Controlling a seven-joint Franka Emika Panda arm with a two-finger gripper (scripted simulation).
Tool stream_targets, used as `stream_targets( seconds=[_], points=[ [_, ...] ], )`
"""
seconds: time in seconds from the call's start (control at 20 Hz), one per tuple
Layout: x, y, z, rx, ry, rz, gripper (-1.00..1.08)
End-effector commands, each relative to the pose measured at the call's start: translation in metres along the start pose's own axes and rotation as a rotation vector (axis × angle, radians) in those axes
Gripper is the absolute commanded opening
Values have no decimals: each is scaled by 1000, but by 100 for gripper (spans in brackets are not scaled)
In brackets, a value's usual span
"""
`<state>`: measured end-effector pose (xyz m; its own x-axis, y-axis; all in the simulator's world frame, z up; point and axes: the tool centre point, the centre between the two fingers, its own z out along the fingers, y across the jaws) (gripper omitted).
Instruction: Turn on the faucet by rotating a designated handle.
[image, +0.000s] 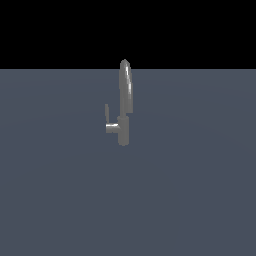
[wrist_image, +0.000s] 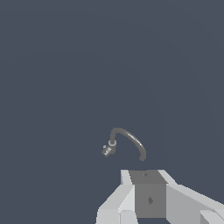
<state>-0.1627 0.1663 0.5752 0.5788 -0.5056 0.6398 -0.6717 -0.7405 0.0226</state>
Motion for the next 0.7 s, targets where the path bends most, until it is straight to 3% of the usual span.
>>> stream_targets(
  seconds=[0.0, 0.65],
  points=[
    [-4, -19, 13, -23, 29, 44, -100],
    [-28, -98, 133, -155, 126, 251, -100]
  ],
)
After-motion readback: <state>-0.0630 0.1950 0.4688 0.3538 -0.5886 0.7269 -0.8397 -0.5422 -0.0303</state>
